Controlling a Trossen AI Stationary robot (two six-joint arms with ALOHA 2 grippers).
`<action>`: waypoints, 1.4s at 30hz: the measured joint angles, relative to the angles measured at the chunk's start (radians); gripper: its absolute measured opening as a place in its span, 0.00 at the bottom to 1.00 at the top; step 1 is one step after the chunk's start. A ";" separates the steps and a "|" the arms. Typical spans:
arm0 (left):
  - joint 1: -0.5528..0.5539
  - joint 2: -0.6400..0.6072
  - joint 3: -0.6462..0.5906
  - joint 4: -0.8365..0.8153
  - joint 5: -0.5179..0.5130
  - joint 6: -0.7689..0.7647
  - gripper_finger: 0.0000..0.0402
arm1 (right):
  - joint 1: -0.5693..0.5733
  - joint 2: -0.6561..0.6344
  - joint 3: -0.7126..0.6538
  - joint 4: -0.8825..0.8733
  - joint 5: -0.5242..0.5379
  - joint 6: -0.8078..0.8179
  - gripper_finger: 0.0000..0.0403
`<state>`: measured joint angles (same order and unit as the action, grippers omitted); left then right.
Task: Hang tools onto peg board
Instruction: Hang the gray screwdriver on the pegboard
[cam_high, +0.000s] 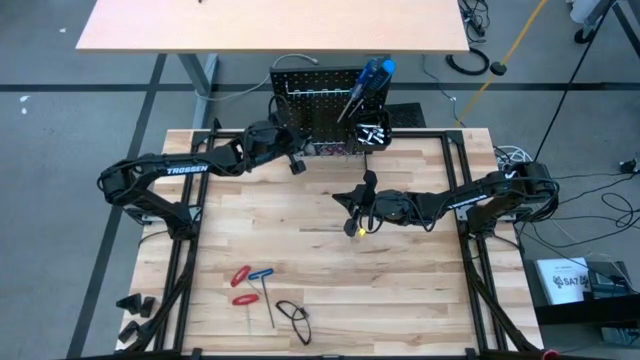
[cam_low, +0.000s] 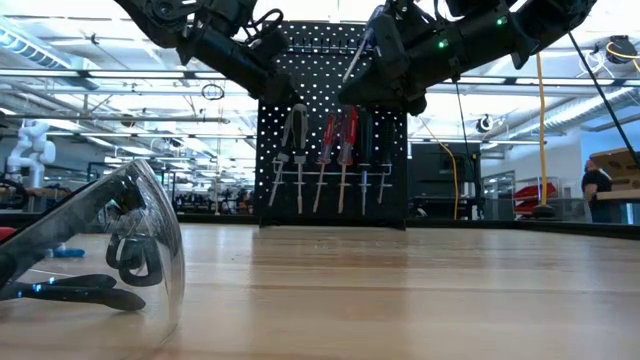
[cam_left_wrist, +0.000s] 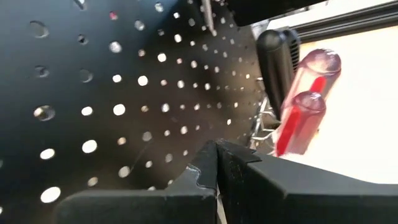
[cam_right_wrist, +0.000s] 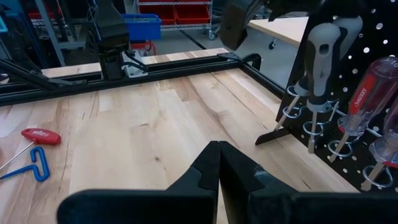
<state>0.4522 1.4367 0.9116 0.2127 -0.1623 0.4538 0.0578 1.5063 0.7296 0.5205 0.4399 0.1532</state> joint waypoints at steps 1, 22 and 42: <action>0.000 -0.002 0.000 -0.004 -0.009 0.000 0.00 | 0.000 0.000 0.000 0.000 0.000 0.000 0.00; -0.006 -0.087 -0.002 -0.163 -0.058 -0.003 0.00 | 0.000 0.000 0.000 -0.017 0.000 0.003 0.00; -0.034 -0.178 -0.007 -0.234 -0.090 -0.006 0.09 | 0.000 0.000 0.000 -0.017 0.000 0.008 0.00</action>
<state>0.4187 1.2591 0.9051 -0.0212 -0.2527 0.4473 0.0582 1.5063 0.7296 0.5034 0.4400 0.1608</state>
